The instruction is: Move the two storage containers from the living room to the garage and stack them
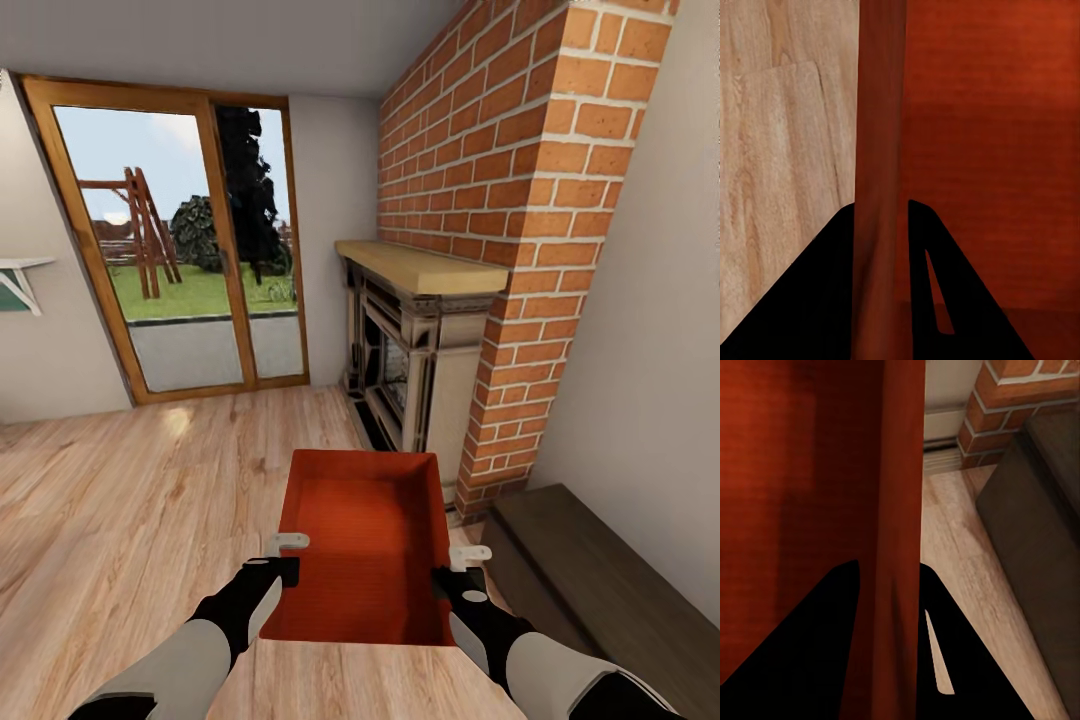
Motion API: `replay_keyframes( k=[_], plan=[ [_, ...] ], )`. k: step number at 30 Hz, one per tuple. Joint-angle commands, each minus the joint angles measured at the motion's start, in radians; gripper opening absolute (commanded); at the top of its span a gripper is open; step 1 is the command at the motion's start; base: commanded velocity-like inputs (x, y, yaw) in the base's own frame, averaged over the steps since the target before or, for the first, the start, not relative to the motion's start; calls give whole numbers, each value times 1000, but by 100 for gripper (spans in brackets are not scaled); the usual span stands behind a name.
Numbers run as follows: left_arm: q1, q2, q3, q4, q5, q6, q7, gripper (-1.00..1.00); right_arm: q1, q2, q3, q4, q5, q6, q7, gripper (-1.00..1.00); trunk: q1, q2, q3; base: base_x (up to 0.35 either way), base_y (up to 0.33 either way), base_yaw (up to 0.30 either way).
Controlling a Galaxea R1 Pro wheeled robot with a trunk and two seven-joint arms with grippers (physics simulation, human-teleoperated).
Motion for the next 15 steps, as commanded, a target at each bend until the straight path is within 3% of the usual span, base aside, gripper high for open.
replay_keyframes(
  k=[1, 15],
  plan=[
    [0, -4, 18, 2, -11, 8, 5, -100, -1, 1, 2, -21, 3, -17, -30, -100, 0, -2, 0, 0, 0, 0],
    [0, -4, 18, 2, -11, 7, 5, -100, -1, 1, 2, -21, 3, -17, -30, -100, 0, -2, 22, 0, 0, 0]
  ],
)
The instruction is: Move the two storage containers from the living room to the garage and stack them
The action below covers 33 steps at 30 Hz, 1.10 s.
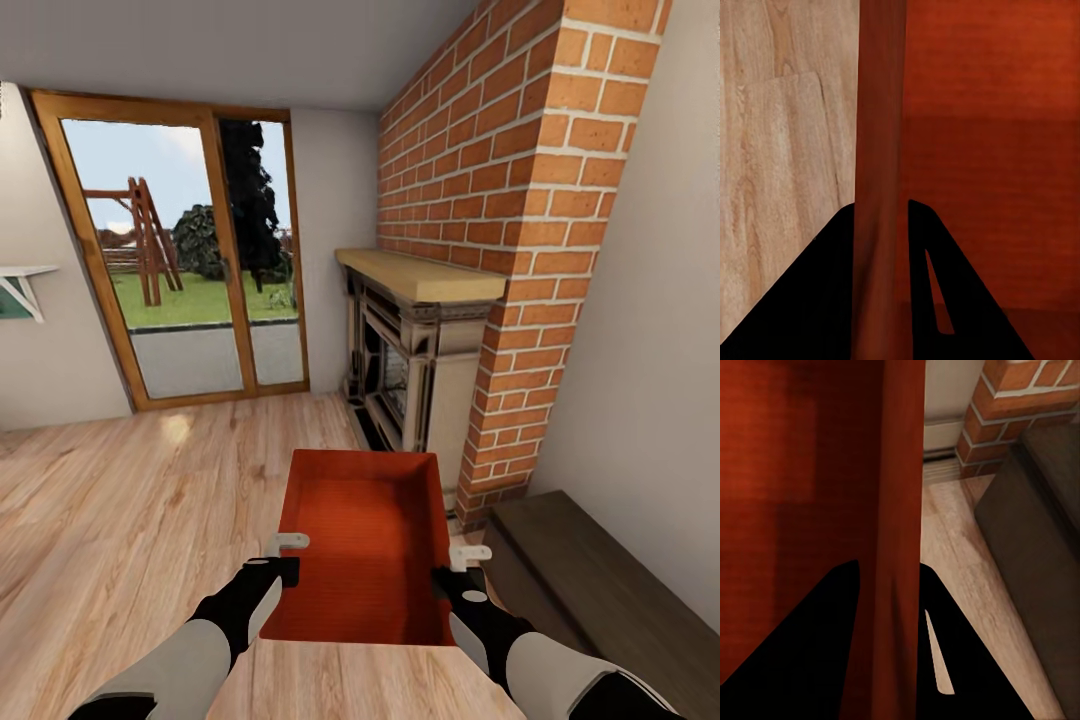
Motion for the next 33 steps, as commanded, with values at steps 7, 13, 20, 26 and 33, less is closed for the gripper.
replay_keyframes(
  k=[7, 13, 20, 26, 33],
  plan=[
    [0, -4, 18, 2, -11, 8, 5, -100, -1, 1, 2, -21, 3, -15, -30, -100, 0, -2, 7, 0, 0, 0],
    [0, -4, 19, 2, -11, 8, 5, -100, -1, 1, 2, -21, 3, -15, -30, -100, 0, -2, 8, 0, 0, 0],
    [0, -4, 18, 2, -11, 8, 5, -100, -1, 1, 2, -21, 5, -12, -30, -100, 0, -2, 8, 0, 0, 68],
    [0, -4, 18, 2, -11, 8, 5, -100, -1, 1, 2, -21, 6, -12, -29, -100, 0, -2, 8, 0, 0, 254],
    [0, -4, 18, 1, -11, 8, 5, -100, -1, 1, 2, -21, 6, -12, -29, -100, 0, -2, 8, 0, 0, 268]
  ],
)
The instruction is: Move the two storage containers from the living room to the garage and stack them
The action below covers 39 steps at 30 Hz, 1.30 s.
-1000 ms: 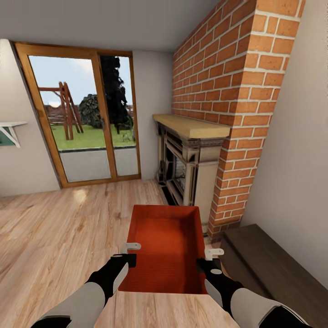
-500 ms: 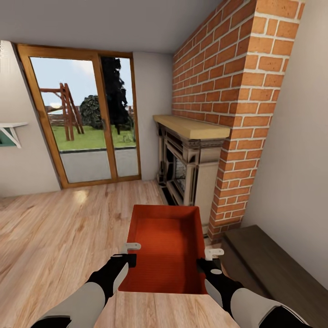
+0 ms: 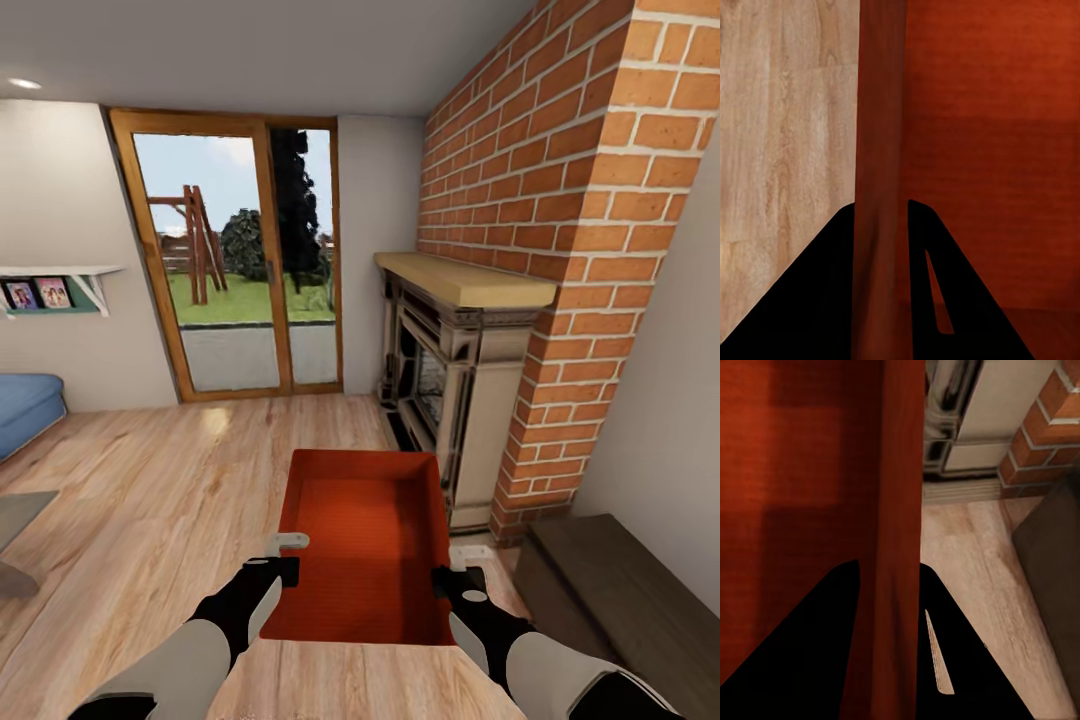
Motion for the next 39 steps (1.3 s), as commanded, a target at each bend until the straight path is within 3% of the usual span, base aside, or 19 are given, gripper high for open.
replay_keyframes(
  k=[1, 39],
  plan=[
    [0, -5, 19, 2, -13, 8, 5, -100, -1, 1, 3, -19, 4, -12, -28, -100, 0, -2, -2, 0, 0, 268],
    [0, -5, 19, 3, -13, 8, 5, -100, -1, -1, 3, -19, 4, -12, -28, -100, 0, -2, -3, 0, 0, 269]
  ],
)
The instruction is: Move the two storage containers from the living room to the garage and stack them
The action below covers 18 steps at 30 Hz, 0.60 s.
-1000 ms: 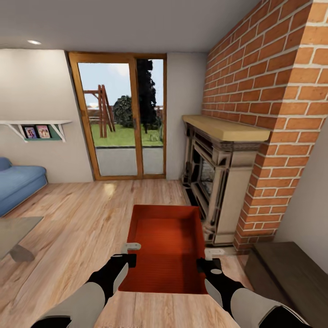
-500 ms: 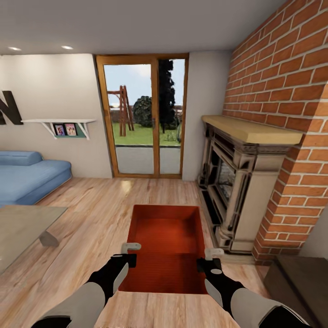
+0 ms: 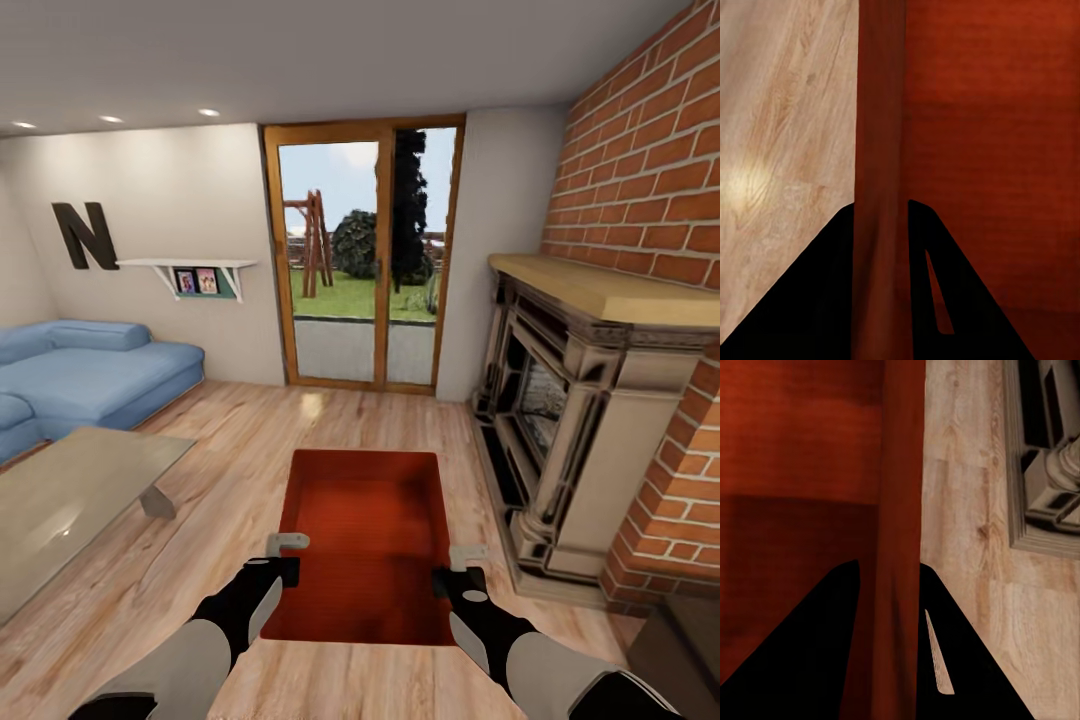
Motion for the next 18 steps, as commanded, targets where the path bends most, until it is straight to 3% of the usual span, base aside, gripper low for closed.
replay_keyframes(
  k=[1, 18],
  plan=[
    [0, -3, 15, 2, -9, 7, 4, -100, -1, 0, 4, -19, 3, -13, -30, -100, 0, -2, -2, 0, 0, 269],
    [0, -3, 16, 2, -9, 7, 4, -100, -1, 1, 4, -19, 3, -13, -30, -100, 0, -2, -2, 0, 0, 269]
  ],
)
